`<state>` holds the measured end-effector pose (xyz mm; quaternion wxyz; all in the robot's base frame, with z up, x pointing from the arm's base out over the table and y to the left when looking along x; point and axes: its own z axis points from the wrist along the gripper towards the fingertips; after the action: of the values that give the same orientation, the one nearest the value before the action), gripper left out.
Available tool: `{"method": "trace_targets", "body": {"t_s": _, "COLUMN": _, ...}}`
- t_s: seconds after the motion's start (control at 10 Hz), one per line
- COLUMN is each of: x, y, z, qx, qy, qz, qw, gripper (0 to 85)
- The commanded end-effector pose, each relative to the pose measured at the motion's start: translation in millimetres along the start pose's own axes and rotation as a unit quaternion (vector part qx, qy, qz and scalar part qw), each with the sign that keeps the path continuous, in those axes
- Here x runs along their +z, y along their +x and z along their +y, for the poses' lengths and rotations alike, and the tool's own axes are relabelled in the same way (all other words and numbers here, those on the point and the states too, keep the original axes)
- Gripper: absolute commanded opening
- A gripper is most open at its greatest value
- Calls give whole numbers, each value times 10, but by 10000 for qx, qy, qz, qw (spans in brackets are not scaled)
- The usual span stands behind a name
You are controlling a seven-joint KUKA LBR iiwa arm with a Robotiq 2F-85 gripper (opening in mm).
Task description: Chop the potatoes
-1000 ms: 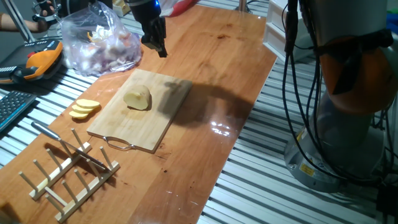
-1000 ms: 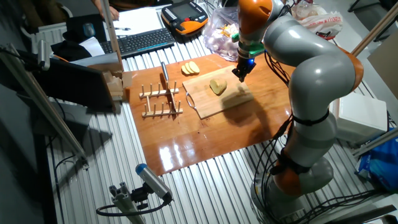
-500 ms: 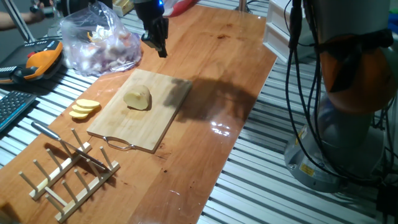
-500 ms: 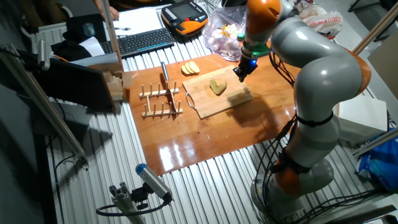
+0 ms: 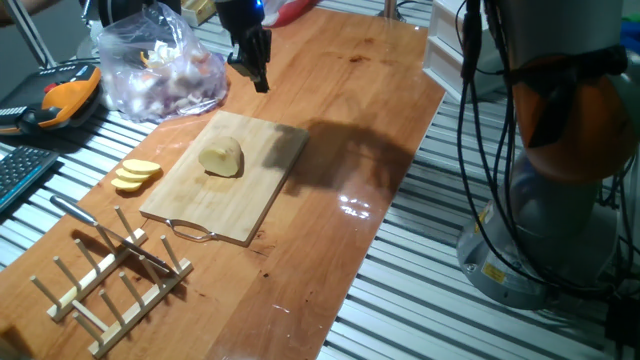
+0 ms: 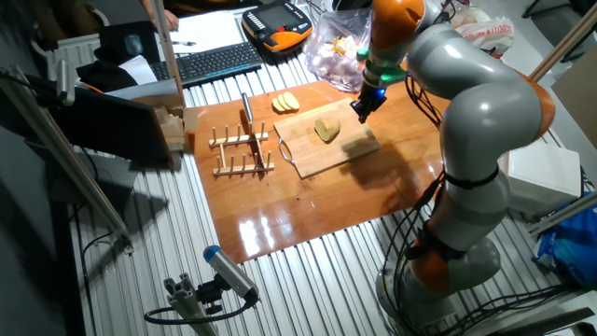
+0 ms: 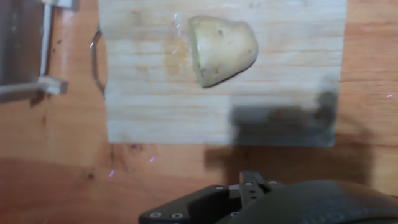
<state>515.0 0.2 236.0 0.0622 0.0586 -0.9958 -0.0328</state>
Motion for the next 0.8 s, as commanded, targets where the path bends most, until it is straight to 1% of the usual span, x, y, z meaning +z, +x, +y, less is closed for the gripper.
{"method": "trace_targets", "body": {"t_s": 0.0, "x": 1, "y": 0, "z": 5, "qx": 72, "qy": -81, "qz": 2, "qw": 9999, "gripper": 0}}
{"method": "trace_targets", "body": {"t_s": 0.1, "x": 1, "y": 0, "z": 5, "qx": 111, "qy": -25, "qz": 54, "qw": 9999, "gripper": 0}}
{"method": "trace_targets", "body": {"t_s": 0.2, "x": -15, "y": -92, "z": 117, "qx": 137, "qy": -58, "qz": 81, "qw": 9999, "gripper": 0}}
{"method": "trace_targets", "body": {"t_s": 0.3, "x": -52, "y": -259, "z": 380, "qx": 185, "qy": -41, "qz": 68, "qw": 9998, "gripper": 0}}
{"method": "trace_targets", "body": {"t_s": 0.4, "x": -99, "y": -380, "z": 660, "qx": 248, "qy": 29, "qz": 51, "qw": 9997, "gripper": 0}}
{"method": "trace_targets", "body": {"t_s": 0.5, "x": -144, "y": -461, "z": 964, "qx": 305, "qy": 48, "qz": 106, "qw": 9995, "gripper": 0}}
{"method": "trace_targets", "body": {"t_s": 0.6, "x": -187, "y": -503, "z": 1300, "qx": 389, "qy": 89, "qz": 178, "qw": 9990, "gripper": 0}}
{"method": "trace_targets", "body": {"t_s": 0.7, "x": -202, "y": -505, "z": 1650, "qx": 548, "qy": 21, "qz": 226, "qw": 9982, "gripper": 0}}
